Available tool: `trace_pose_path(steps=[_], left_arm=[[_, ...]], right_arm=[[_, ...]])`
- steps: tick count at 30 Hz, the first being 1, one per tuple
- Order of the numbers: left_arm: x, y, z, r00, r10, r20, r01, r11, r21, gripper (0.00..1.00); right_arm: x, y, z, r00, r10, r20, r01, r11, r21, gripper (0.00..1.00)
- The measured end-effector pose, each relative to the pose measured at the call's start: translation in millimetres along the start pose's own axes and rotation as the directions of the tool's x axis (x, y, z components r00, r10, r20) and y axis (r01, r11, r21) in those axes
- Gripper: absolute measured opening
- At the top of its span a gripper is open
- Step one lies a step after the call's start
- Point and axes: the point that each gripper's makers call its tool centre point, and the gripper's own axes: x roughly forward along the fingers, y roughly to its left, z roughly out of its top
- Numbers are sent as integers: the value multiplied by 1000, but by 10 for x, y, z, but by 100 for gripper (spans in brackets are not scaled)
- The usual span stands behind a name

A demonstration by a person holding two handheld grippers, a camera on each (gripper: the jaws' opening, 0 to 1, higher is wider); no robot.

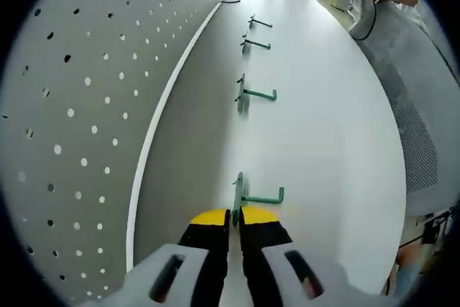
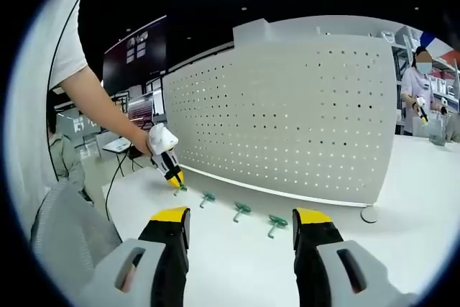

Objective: Insert the hook assembly into the mounting plate slot until the hook locks in place.

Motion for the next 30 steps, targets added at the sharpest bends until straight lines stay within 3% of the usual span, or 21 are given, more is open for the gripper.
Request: trace_pose_path(steps=[17, 19, 20, 24, 30], left_arm=[[1, -5, 26, 1000, 17, -14, -17, 1000, 16, 4], [0, -1, 44, 999, 43, -4, -43, 997, 64, 3], [-5, 10, 37, 998, 58, 1, -58, 998, 14, 3], [-11, 36, 38, 996, 84, 34, -82, 996, -35, 3], [-77, 66, 96, 990, 118, 78, -113, 992, -61, 3]], right_arm=[[5, 0, -12, 1000, 2, -5, -2, 1000, -2, 55], [6, -2, -13, 1000, 2, -6, -2, 1000, -2, 55], [6, -2, -14, 1000, 1, -7, -1, 1000, -3, 55], [3, -2, -17, 1000, 0, -7, 0, 1000, -4, 55], [-2, 0, -19, 1000, -1, -8, 1, 1000, -5, 55]])
